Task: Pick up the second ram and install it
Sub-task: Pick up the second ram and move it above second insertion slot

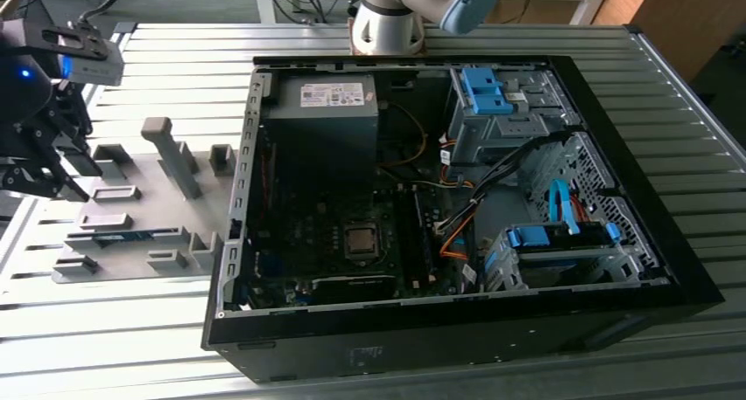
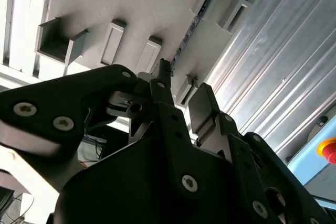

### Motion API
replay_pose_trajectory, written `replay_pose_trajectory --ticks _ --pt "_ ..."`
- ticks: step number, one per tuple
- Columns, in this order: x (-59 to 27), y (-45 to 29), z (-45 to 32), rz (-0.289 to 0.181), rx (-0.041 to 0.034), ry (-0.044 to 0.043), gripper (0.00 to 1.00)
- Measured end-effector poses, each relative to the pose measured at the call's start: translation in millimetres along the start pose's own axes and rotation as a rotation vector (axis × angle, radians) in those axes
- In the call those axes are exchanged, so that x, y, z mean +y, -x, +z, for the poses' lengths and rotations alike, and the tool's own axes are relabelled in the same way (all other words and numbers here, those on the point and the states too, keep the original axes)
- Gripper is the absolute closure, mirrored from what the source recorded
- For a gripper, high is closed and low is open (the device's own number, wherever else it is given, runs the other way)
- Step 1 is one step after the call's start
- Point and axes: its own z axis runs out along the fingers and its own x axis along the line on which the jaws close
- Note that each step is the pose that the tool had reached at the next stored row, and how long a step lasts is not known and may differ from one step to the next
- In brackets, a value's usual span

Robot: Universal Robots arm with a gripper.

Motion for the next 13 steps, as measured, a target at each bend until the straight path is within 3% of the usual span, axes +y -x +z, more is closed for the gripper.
replay_pose_trajectory --ticks 13 --pt "0.6 -5.2 22.4 -0.035 0.0008 0.0007 0.58"
